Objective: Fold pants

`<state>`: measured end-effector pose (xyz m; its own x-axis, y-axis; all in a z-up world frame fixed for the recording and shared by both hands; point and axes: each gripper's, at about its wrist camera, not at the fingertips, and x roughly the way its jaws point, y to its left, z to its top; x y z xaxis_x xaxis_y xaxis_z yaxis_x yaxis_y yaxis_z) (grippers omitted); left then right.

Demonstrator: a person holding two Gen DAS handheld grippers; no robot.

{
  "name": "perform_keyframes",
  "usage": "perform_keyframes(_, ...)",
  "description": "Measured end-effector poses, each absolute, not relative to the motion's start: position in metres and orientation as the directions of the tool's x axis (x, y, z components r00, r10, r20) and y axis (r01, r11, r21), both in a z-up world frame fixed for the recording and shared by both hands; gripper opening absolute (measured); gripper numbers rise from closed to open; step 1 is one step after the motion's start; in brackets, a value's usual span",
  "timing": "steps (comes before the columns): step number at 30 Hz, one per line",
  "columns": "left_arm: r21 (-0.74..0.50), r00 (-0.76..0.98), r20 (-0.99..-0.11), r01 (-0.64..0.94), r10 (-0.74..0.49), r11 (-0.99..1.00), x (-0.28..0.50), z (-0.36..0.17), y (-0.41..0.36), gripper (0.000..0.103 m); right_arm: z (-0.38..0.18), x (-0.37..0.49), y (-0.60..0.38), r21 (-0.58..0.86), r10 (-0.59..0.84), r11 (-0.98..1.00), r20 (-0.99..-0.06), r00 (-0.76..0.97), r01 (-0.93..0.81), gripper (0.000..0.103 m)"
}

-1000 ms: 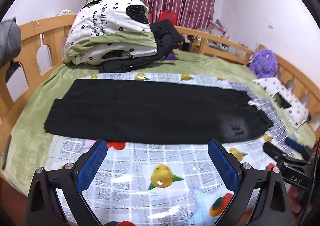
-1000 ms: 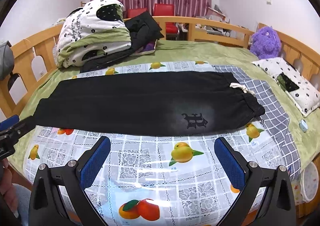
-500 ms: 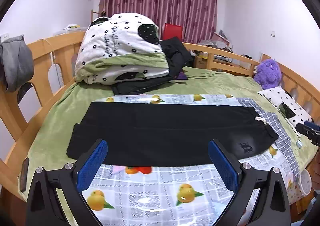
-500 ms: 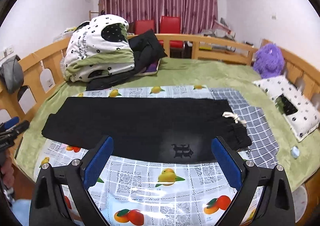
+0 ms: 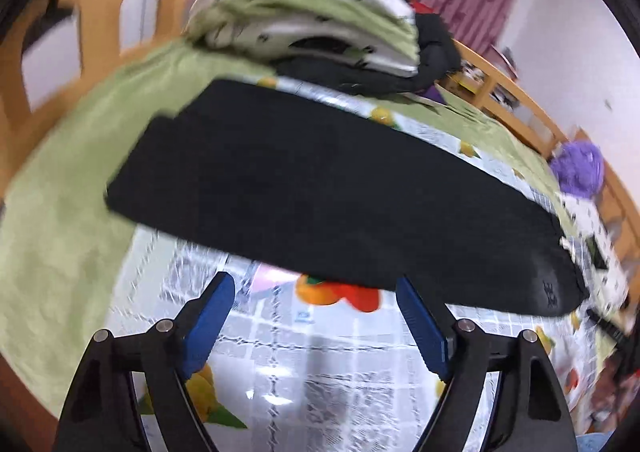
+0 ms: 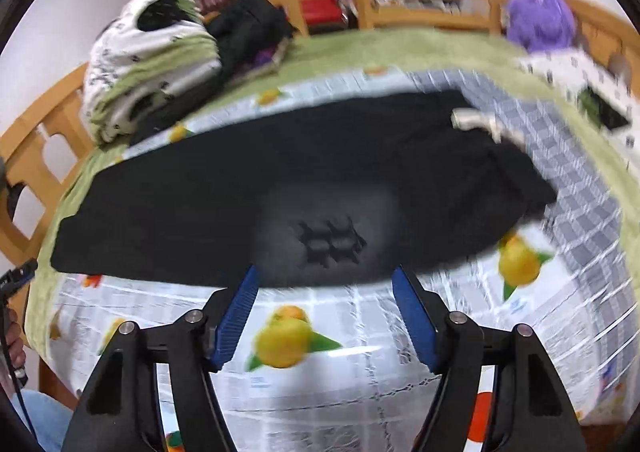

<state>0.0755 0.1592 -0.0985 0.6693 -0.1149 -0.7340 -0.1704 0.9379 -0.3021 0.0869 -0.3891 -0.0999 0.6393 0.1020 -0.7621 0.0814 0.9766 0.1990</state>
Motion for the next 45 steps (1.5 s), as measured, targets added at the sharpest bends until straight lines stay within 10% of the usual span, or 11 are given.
perform_keyframes(13, -0.495, 0.674, -0.712, -0.280, -0.199, 0.823, 0.122, -0.171, 0.200, 0.072, -0.178, 0.116, -0.478, 0.540, 0.211, 0.786, -0.693, 0.689, 0.302, 0.070)
perform_keyframes(16, -0.485, 0.675, -0.722, -0.337, -0.151, 0.807, 0.136, -0.173, 0.202, 0.049, -0.180, 0.134, -0.478, 0.541, 0.203, 0.781, -0.692, 0.693, 0.311, 0.058)
perform_keyframes(18, -0.422, 0.650, -0.754, -0.375, -0.090, 0.825, 0.145, -0.168, 0.202, 0.005, -0.176, 0.145, -0.474, 0.489, 0.177, 0.811, -0.729, 0.662, 0.322, 0.023)
perform_keyframes(31, -0.336, 0.811, -0.585, -0.254, 0.010, 0.907, 0.253, -0.060, 0.189, 0.007, -0.047, 0.265, -0.462, 0.400, 0.196, 0.913, -0.607, 0.770, 0.083, 0.016)
perform_keyframes(38, -0.229, 0.801, -0.590, -0.285, 0.100, 0.931, 0.348, -0.076, 0.178, 0.008, -0.077, 0.385, -0.470, 0.407, 0.178, 0.898, -0.679, 0.712, 0.164, 0.018)
perform_keyframes(45, -0.131, 0.734, -0.669, -0.273, 0.119, 0.953, 0.340, -0.092, 0.164, 0.061, -0.114, 0.375, -0.448, 0.340, 0.155, 0.926, -0.738, 0.657, 0.163, 0.056)
